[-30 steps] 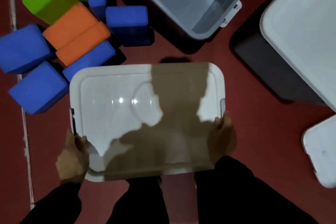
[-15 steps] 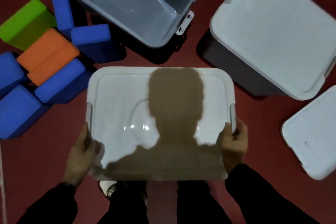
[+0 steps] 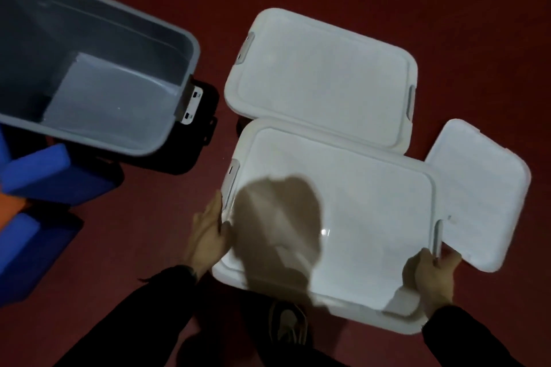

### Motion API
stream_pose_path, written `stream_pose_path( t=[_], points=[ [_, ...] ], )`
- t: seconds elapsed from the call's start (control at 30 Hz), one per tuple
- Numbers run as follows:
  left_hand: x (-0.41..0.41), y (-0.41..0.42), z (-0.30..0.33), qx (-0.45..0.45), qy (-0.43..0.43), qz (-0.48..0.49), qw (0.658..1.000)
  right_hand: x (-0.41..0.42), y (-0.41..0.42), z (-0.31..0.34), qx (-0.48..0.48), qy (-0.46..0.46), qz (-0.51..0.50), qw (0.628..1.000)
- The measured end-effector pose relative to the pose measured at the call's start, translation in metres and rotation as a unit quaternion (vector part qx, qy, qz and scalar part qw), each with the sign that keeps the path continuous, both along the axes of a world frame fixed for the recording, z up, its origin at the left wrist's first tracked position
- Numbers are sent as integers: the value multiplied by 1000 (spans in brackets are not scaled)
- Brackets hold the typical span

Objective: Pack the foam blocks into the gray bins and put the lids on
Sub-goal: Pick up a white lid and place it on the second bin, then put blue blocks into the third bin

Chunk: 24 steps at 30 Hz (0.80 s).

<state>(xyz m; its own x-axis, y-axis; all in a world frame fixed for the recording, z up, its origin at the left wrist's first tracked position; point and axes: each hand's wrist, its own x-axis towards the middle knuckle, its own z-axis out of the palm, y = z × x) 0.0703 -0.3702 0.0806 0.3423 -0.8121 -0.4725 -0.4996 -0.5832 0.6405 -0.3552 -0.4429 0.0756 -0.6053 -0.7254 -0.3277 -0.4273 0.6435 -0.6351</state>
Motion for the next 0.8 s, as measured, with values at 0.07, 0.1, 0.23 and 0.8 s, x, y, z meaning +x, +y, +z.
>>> stream_pose_path(
  t=[0.07,0.1,0.23,0.8],
  points=[
    [-5,5,-16,-18,-26,-3,999,-1,5,-8,-33,32,35,998],
    [-5,10,-22,-16,-22,3,1000,0,7,-14,-29,68,60,995],
    [1,9,-34,-39,41,26,998,24,1,-28,-108,317,114,935],
    [152,114,-8,-179,7,103,978,365,-2,37,-205,211,624,724]
  ],
)
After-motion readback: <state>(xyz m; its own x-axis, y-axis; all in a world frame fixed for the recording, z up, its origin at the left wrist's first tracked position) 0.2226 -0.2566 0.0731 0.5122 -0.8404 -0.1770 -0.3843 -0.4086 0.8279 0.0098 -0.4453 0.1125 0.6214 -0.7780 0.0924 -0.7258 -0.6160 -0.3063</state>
